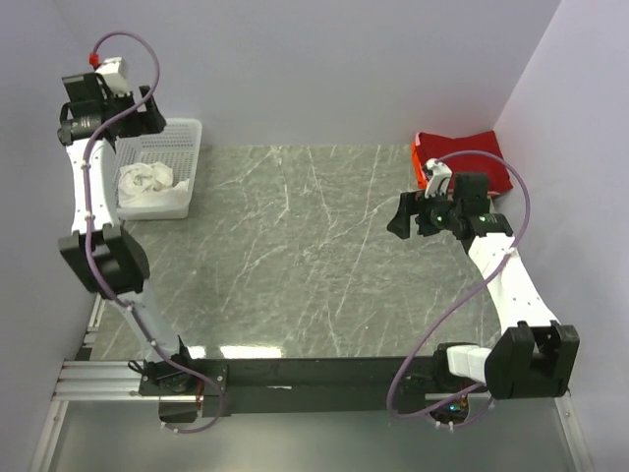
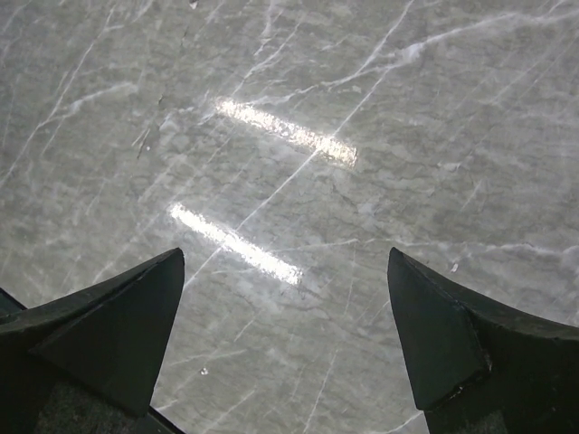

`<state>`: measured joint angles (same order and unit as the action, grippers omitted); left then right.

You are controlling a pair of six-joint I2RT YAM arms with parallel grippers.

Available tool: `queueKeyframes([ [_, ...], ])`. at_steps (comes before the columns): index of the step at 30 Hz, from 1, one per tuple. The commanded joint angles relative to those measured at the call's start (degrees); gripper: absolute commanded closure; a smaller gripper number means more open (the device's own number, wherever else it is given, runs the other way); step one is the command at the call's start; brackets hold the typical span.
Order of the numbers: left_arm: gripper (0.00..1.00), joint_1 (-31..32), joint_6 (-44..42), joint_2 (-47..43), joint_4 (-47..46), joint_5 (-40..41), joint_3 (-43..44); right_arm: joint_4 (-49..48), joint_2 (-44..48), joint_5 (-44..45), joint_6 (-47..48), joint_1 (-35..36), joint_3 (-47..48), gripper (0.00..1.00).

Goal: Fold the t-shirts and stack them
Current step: Grab the tshirt from the pile

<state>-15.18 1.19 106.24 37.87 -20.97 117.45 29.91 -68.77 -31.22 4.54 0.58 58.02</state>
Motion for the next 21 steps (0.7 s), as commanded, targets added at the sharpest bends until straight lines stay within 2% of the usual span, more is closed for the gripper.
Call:
queueKeyframes([
  [1, 0.01, -2.5, -2.5, 8.4, 4.1, 4.4, 7.9, -2.7, -2.4, -1.1, 0.3, -0.2, 4.2, 0.01],
  [4, 0.0, -5.1, -1.5, 16.2, 5.3, 6.8, 11.5, -2.6, -4.5, -0.2, 0.7, -0.3, 6.1, 0.01],
  [6, 0.0, -6.0, -2.0, 18.4, 7.1, 9.9, 11.7, -2.4, -5.6, 0.5, 1.0, -0.3, 6.9, 0.01],
  [13, 0.01, -6.4, -5.9, 22.8, 6.5, 15.4, 2.6, -2.2, -9.3, 1.1, 1.0, -0.3, 7.9, 0.01],
  [19, 0.01, -6.4, -5.8, 29.0, 8.2, 15.4, 3.8, -0.9, -11.6, 1.2, 1.7, -0.3, 10.1, 0.01],
  [20, 0.03, -6.4, -5.8, 29.7, 7.8, 15.3, 3.9, -0.8, -11.7, 1.5, 1.7, -0.3, 10.4, 0.01],
  [21, 0.14, -6.4, -5.4, 30.9, 6.6, 15.5, 4.4, -0.6, -12.1, 1.5, 1.7, -0.3, 11.0, 0.0],
])
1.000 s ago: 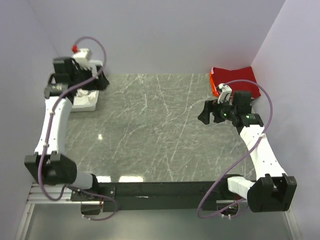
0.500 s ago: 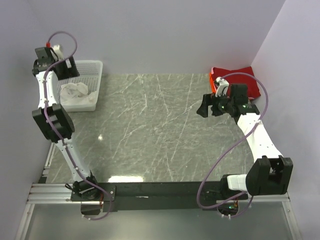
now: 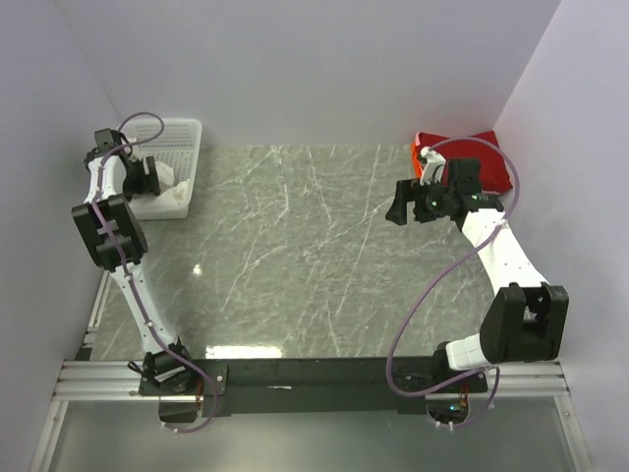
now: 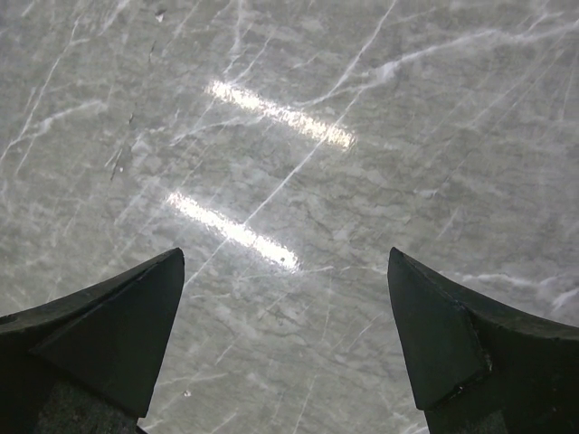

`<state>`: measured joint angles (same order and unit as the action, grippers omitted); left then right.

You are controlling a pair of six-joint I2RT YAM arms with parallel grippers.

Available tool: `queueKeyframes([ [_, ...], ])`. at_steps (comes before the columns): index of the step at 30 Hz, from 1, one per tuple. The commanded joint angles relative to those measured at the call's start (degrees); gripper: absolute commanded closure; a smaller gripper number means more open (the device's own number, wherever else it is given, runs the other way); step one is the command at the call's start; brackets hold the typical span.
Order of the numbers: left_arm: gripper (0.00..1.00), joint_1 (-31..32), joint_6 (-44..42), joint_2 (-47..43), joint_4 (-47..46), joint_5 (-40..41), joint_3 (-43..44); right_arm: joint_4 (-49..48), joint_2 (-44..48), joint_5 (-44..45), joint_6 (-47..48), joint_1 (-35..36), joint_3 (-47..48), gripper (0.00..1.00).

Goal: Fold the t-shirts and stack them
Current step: Grab the tshirt from the pile, then move the tshirt to the center of the board

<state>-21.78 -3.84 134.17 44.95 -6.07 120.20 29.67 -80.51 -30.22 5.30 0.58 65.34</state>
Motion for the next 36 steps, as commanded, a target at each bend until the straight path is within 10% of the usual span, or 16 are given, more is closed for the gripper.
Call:
queueKeyframes([
  [1, 0.21, 0.2, -0.5, 3.6, -0.9, 0.9, 2.0, -0.2, -0.4, 0.5, 1.1, -0.3, 4.0, 0.0],
  [9, 1.0, 0.2, -1.3, 0.8, -3.3, -0.2, 7.9, 0.7, 0.8, -0.5, 0.6, -0.3, 4.5, 0.0],
  [18, 1.0, 0.8, 1.1, -21.1, -12.4, -16.3, 4.4, -1.5, 5.8, -1.7, -1.0, -0.2, -0.5, 0.0],
  [29, 1.0, 17.5, 14.7, -36.0, -16.5, -37.6, 3.2, 0.1, 8.9, -0.7, 1.3, -0.2, -1.4, 0.0],
  [35, 0.99, 18.1, 34.4, -47.8, -36.0, -52.8, -16.2, 1.4, 9.8, -1.0, 2.6, -0.3, -1.2, 0.0],
  [36, 0.81, 17.7, 35.6, -51.4, -37.8, -56.9, -24.5, 1.7, 10.3, -1.0, 3.0, -0.2, -1.2, 0.0],
])
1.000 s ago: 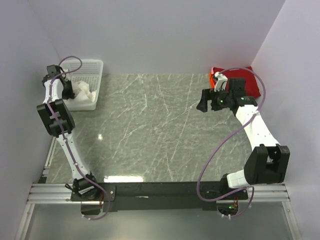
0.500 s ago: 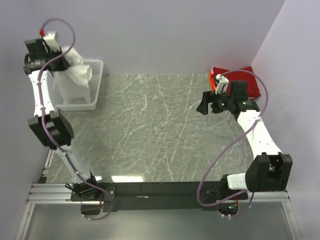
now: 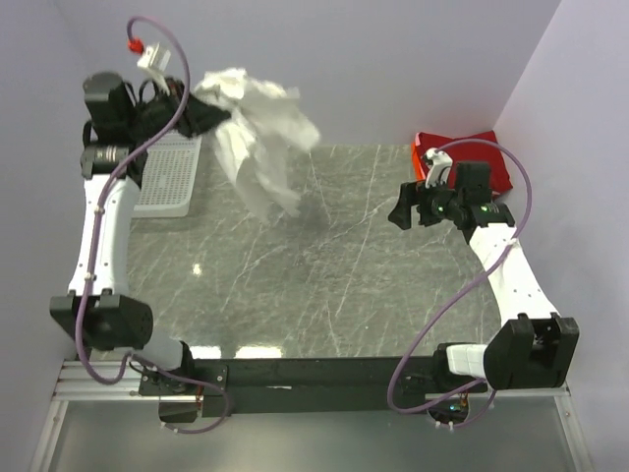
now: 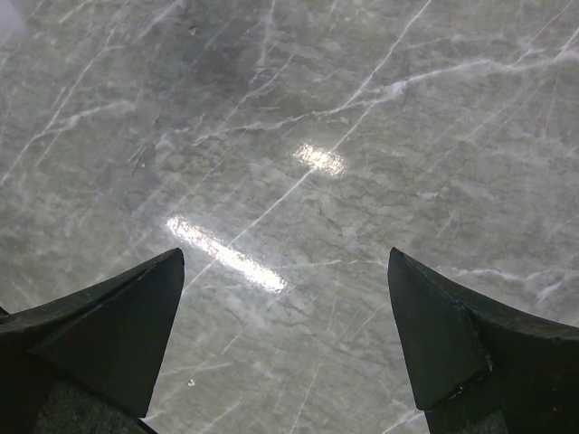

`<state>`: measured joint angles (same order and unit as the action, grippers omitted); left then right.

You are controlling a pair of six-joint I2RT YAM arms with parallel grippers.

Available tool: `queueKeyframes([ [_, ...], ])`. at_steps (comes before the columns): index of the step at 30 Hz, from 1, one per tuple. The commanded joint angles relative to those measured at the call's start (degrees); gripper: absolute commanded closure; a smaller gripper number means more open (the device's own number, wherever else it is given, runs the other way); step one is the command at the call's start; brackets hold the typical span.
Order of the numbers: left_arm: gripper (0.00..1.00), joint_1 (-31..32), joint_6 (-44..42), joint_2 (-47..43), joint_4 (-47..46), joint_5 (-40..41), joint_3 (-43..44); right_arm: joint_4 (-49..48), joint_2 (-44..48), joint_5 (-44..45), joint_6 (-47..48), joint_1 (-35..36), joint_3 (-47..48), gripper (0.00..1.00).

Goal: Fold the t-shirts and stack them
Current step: Move the tshirt to the center of the board, then flatten the tshirt out

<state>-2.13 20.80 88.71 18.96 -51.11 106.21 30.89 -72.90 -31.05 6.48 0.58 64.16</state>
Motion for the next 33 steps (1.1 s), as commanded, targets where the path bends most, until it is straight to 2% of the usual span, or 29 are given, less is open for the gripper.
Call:
queueKeyframes([
  [1, 0.52, -2.9, 11.1, -7.7, -12.4, -13.3, -14.9, 1.1, 2.9, -0.2, 2.2, -0.2, 0.1, 0.0],
  [2, 0.29, -3.6, 8.4, -9.3, -10.6, -13.5, -19.0, 1.3, 3.1, -0.1, 2.6, -0.3, 0.1, 0.0],
  [3, 0.01, -4.5, 5.3, -11.3, -3.4, -13.2, -25.7, 1.7, 3.5, -0.1, 3.4, -0.3, 0.1, 0.0],
  [4, 0.01, -7.3, 1.9, -11.8, 1.5, -12.9, -28.7, 2.8, 3.6, -0.1, 4.0, -0.2, 0.2, 0.0],
  [6, 0.01, -10.4, -11.2, -12.1, 9.0, -13.4, -34.1, 4.1, 3.6, -0.1, 6.0, -0.3, 0.1, 0.0],
  [7, 0.0, -12.0, -16.3, -11.5, 18.4, -10.4, -34.4, 5.6, 3.3, -0.3, 6.7, -0.2, 0.1, 0.0],
  [8, 0.0, -12.0, -25.9, -11.3, 21.2, -8.6, -34.8, 6.5, 2.3, -0.6, 8.0, -0.2, 0.2, 0.0],
  [11, 0.01, -11.8, -34.0, -11.6, 25.3, -4.7, -37.1, 9.0, 0.6, -0.6, 10.5, 0.5, 0.4, 0.0],
  [14, 0.01, -9.7, -44.0, -10.5, 31.7, -3.3, -38.9, 9.8, -1.8, 2.6, 12.4, 4.7, 0.3, 0.01],
  [16, 0.04, -7.8, -47.6, -9.8, 33.3, -2.9, -40.7, 10.6, -3.6, 3.3, 13.6, 8.2, -0.1, 0.03],
  [19, 0.14, -3.4, -50.7, -10.4, 31.7, -1.7, -43.9, 12.2, -6.9, 1.1, 13.3, 11.9, -0.7, 0.07],
  [21, 0.21, -0.5, -55.8, -11.4, 30.7, -0.8, -46.3, 13.4, -10.4, -0.5, 12.5, 13.8, -1.1, 0.16],
  [25, 0.23, 3.3, -65.4, -15.4, 27.4, -3.9, -51.5, 12.4, -15.9, -1.0, 9.3, 18.7, -1.8, 0.24],
  [26, 0.23, 4.7, -69.7, -16.4, 27.1, -4.0, -52.5, 12.3, -18.2, -0.7, 8.0, 20.2, -1.4, 0.26],
  [27, 0.22, 6.8, -70.5, -18.5, 24.3, -1.7, -54.6, 12.2, -19.5, -0.7, 7.4, 20.8, -1.0, 0.27],
  [28, 0.22, 12.7, -70.4, -19.5, 21.7, 0.1, -55.8, 11.8, -20.6, -1.0, 6.9, 21.0, 0.0, 0.28],
  [30, 0.22, 19.4, -64.0, -21.8, 13.8, 5.2, -60.0, 11.6, -23.2, -1.4, 5.3, 20.7, 1.1, 0.29],
  [31, 0.22, 25.8, -61.2, -21.8, 7.9, 8.7, -60.9, 11.5, -23.9, -1.1, 5.0, 20.4, 2.4, 0.29],
  [32, 0.22, 29.3, -60.2, -21.3, 5.6, 10.3, -61.5, 11.5, -25.0, -1.6, 4.9, 19.4, 2.9, 0.29],
  [33, 0.22, 35.8, -59.5, -18.9, 3.8, 11.9, -61.2, 12.1, -25.6, -2.1, 4.9, 18.5, 3.7, 0.29],
])
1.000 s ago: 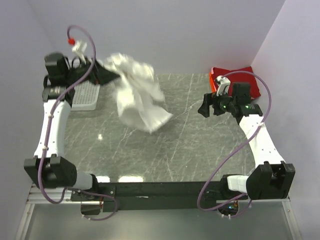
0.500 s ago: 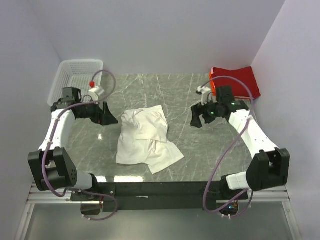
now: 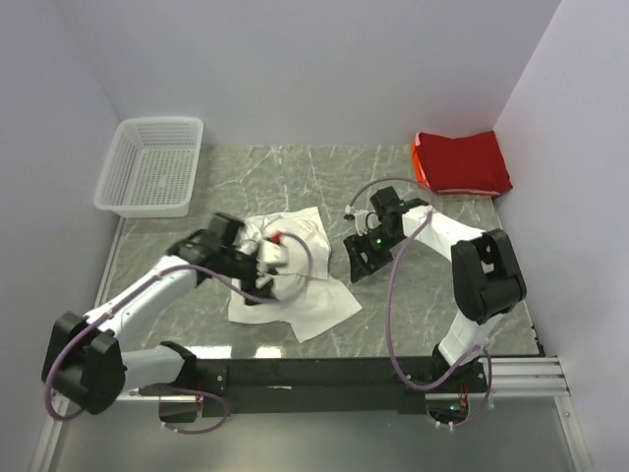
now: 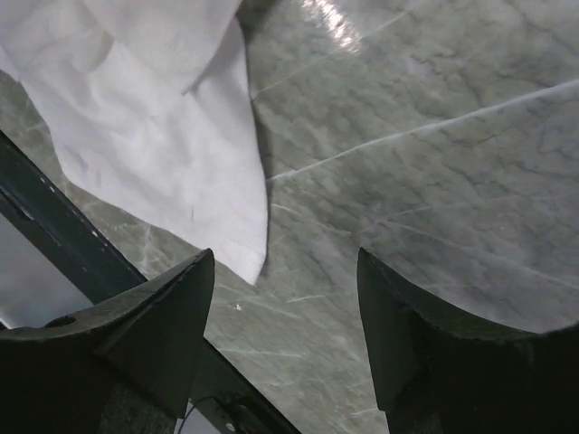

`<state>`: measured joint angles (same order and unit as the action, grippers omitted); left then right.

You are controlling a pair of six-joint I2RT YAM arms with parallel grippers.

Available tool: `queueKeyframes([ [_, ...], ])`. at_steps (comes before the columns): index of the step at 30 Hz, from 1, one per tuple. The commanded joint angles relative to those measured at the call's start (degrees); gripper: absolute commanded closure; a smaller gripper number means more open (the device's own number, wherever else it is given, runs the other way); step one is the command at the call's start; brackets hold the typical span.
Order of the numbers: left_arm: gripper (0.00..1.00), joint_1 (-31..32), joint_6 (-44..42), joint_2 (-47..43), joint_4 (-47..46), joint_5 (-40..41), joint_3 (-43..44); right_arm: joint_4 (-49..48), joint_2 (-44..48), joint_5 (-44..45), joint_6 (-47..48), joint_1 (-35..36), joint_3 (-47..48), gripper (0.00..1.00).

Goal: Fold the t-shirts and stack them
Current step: Flatten the tshirt out

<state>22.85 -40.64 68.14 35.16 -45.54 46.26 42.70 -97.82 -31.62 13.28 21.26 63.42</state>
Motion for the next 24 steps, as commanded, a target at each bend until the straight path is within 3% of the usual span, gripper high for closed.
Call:
queueKeyframes([
  [1, 0.22, 13.9, 2.8, 3.4, -16.1, 9.8, -1.0, 0.6, -1.4, -1.9, -2.2, -3.5, 6.1, 0.29],
  [3, 0.21, 21.0, 6.7, 9.5, -20.0, 12.5, 0.7, 1.2, -3.5, -3.5, -3.1, -8.0, 7.7, 0.29],
  [7, 0.19, 28.5, 10.9, 22.0, -24.4, 18.2, 8.2, 3.4, -5.0, -4.2, -2.8, -14.7, 10.6, 0.3],
  [17, 0.21, 32.2, 13.5, 39.2, -26.1, 21.1, 21.9, 4.5, 2.3, -3.0, 0.9, -20.2, 5.8, 0.29],
  [22, 0.3, 32.5, 10.2, 44.9, -18.7, 23.4, 26.1, 4.9, 3.0, -3.3, 1.6, -22.5, 5.8, 0.28],
  [24, 0.4, 32.5, 8.6, 45.7, -16.5, 24.0, 27.3, 4.9, 3.0, -3.5, 1.8, -23.4, 6.4, 0.28],
])
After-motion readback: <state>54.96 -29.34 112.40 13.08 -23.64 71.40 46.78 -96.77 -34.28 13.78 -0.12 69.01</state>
